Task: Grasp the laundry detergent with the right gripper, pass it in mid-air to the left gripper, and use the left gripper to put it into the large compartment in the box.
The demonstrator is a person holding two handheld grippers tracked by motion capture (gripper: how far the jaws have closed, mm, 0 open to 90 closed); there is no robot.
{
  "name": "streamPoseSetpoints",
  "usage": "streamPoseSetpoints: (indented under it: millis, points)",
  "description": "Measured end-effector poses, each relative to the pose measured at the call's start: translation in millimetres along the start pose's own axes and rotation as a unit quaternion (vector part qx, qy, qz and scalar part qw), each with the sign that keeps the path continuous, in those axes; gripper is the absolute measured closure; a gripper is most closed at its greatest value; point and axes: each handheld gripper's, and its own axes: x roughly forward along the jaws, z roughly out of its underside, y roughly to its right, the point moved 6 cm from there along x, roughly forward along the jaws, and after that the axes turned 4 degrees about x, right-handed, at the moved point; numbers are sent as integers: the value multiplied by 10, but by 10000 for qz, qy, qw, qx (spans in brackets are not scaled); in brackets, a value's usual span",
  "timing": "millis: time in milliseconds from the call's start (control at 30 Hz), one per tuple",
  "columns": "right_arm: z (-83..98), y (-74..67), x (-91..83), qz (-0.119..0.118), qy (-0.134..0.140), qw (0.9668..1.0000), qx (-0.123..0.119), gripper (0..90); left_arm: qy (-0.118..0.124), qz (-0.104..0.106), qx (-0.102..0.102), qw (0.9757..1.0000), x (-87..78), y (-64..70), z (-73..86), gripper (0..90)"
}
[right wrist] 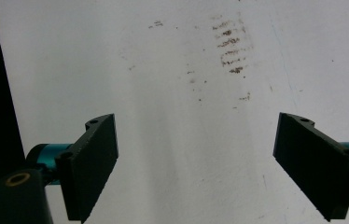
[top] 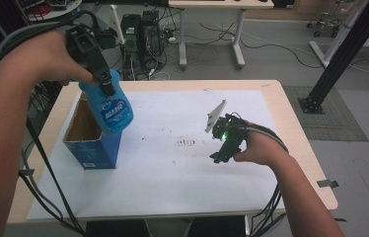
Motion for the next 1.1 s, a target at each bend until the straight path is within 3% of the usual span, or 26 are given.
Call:
streamPoseSetpoints:
  millis: [333, 533, 733, 933, 1000, 1100]
  points:
    - [-13, -4, 64, -36, -78, 10000, -16, 131, -32, -131, -516, 9986, -85, -320, 284, 372]
    - [-31, -4, 84, -42, -92, 9999, -15, 132, -161, -224, -744, 9968, -37, -512, 409, 372]
    - [-39, -8, 100, -24, -131, 9999, -6, 131, -339, -336, -688, 9965, 105, -603, 428, 372]
    - [-28, -26, 127, -33, -164, 9999, -2, 131, -377, -224, -522, 9977, 353, -679, 430, 372]
    - [-22, -28, 130, -36, -155, 9999, 12, 132, -344, -187, -567, 9976, 451, -690, 424, 372]
    - [-13, -40, 147, -63, -190, 9998, 22, 131, -348, -146, -399, 9985, 602, -707, 420, 372]
